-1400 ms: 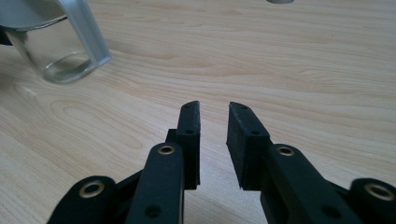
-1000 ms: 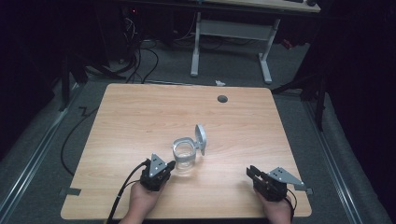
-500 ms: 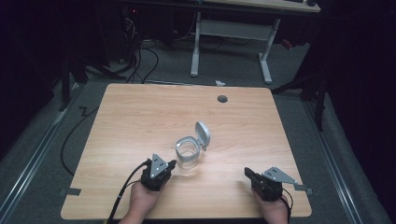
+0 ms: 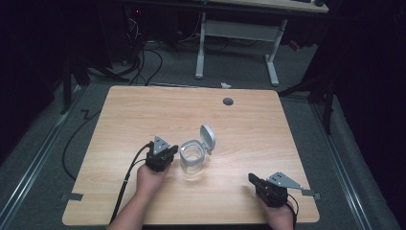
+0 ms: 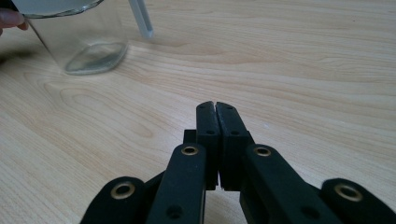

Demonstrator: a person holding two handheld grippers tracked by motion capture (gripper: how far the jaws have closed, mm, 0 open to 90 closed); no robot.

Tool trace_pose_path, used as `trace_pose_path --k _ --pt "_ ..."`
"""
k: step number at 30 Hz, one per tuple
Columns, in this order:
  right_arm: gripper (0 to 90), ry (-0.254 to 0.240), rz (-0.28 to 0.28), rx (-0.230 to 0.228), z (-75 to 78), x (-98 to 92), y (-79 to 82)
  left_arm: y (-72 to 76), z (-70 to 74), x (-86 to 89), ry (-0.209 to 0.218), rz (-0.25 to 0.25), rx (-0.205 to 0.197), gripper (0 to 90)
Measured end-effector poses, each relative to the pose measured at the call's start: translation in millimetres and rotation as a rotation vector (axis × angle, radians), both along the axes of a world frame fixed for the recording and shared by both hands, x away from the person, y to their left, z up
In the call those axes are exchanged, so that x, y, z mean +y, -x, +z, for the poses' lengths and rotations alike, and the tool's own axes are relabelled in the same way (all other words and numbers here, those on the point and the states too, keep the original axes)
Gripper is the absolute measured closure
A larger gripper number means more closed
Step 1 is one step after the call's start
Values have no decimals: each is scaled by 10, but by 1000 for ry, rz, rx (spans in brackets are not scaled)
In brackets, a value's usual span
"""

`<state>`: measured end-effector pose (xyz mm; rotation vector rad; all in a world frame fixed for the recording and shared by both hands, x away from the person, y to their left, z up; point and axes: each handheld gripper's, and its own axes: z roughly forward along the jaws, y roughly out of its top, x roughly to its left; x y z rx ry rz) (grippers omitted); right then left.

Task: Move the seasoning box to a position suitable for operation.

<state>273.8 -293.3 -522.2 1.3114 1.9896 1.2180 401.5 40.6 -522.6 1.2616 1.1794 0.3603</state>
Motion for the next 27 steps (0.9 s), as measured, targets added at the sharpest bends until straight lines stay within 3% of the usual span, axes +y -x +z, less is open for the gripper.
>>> trace_pose_path --k 12,18,27 --pt "890 2 5 -18 29 -16 13 144 63 -60 -12 -48 -18 900" --pt "891 2 0 -18 30 -14 9 388 68 -63 7 -62 -26 900" --pt "900 9 -23 -5 27 28 -5 624 53 -146 22 -104 -24 900"
